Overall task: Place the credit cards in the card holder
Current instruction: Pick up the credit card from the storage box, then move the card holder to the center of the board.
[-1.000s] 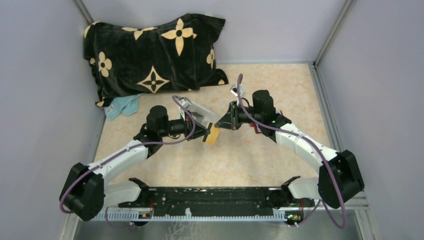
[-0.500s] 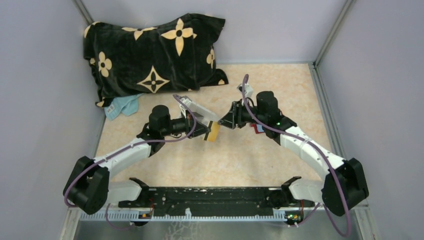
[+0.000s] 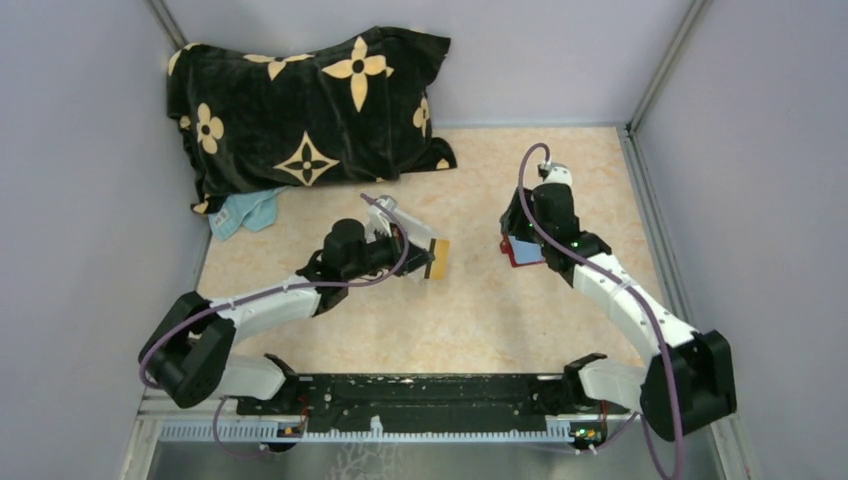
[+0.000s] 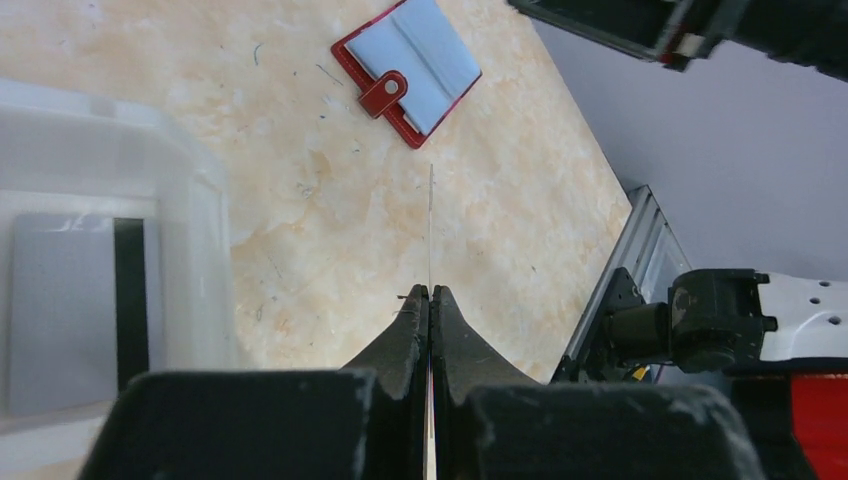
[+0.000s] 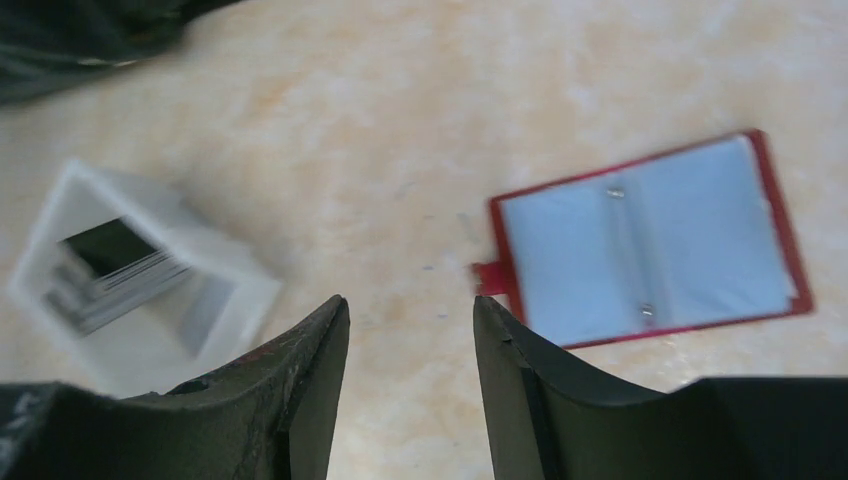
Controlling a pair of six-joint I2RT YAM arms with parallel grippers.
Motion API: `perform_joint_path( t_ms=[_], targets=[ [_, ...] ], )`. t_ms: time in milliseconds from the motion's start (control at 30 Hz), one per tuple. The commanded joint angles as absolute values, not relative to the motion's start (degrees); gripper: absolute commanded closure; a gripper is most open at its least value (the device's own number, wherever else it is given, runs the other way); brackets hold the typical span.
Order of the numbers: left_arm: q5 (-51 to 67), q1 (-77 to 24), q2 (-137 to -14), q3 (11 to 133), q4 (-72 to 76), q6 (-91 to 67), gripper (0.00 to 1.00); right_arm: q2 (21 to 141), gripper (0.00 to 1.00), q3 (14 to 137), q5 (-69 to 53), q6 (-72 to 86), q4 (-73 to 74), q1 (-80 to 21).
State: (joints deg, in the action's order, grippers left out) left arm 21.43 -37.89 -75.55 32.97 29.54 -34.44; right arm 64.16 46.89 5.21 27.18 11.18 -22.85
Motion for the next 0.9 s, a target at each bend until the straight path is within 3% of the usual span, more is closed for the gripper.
perform_joint_path(
  t_ms=[0,367,867],
  targets=[
    [11.9,-42.5,-79.7,38.4,29.8,-35.0,1.00,70.1,0.51,48.2,15.6,29.4,15.9,-17.2],
    [7.6,-46.4,-88.0,43.7,31.4,-36.3,1.00,85.5,0.56,53.4,16.0,28.4,16.3,-14.2],
    [6.9,-48.3,-87.8,39.6,35.2,-34.6,1.00,95.6,0.60,58.7,17.0,31.4,13.9,-12.9]
  ],
)
